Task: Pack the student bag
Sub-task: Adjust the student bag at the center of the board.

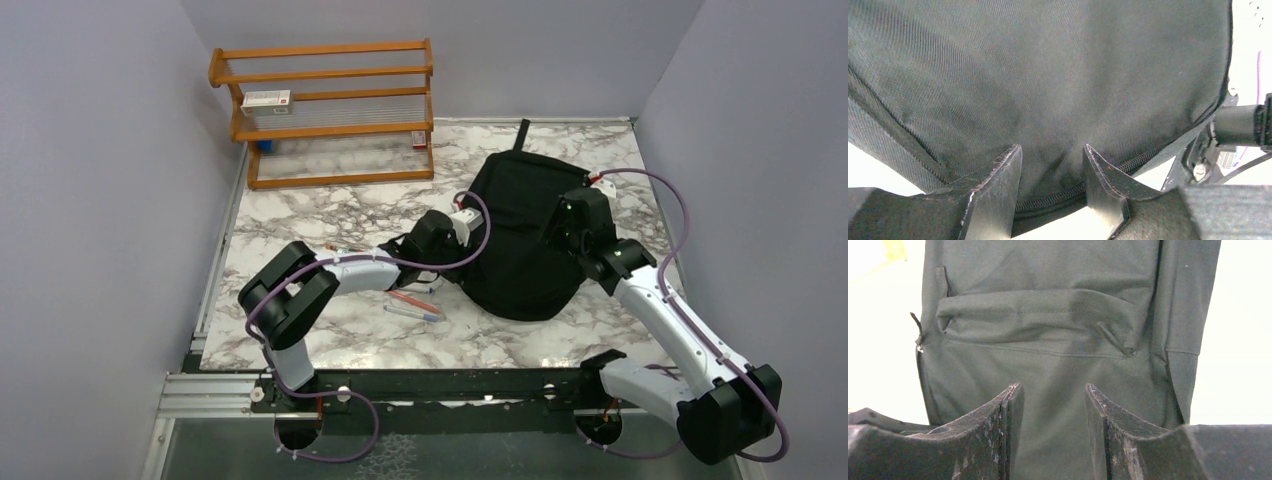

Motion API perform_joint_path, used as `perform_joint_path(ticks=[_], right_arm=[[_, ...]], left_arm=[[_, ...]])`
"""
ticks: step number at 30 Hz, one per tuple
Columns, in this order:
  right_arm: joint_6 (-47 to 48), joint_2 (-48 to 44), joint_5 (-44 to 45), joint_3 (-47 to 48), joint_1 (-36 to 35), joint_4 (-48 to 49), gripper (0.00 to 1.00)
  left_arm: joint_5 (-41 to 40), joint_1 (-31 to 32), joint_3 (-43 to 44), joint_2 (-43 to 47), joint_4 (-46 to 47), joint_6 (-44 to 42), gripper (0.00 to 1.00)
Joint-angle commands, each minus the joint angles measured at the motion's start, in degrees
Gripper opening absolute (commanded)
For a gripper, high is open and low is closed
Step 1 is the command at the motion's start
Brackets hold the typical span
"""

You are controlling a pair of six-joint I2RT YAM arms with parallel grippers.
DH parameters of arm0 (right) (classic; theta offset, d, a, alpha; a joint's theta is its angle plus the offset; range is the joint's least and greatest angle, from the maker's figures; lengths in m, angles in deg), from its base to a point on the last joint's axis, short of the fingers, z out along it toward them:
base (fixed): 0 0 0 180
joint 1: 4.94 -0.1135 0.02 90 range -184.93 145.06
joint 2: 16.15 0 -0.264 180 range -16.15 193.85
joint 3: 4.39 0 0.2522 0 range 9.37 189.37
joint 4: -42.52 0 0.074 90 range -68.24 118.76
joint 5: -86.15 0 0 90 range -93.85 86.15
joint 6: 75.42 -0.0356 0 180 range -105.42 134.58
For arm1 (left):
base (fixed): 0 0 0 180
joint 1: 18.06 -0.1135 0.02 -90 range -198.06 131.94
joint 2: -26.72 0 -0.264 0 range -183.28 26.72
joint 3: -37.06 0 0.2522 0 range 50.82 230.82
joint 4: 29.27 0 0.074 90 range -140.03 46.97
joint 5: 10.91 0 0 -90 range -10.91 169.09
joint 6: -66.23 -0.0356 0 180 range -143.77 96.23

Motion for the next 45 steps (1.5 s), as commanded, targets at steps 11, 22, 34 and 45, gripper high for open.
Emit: perform_joint_path(ticks=[11,22,34,45], right_arm=[[3.9,6.8,-10.6,3.7,0.3,7.4,0.53],[13.0,26.2,-25.1,15.6,0.3,11.1,0.53],[15.5,40.9,-25.7,26.4,0.3,11.9,0.47],[16.2,46.1,-26.0,28.1,0.3,11.6,0.34]], left_arm=[[-3.3,2.3,-11.1,-7.9,12.0,4.9,0.45],[-2.5,2.5,-11.8,-8.9,13.1,5.0,0.42],[-2.1,2.7,-12.1,-8.0,13.1,4.6,0.41],[-1.8,2.7,-11.8,-7.9,13.0,4.4,0.41]])
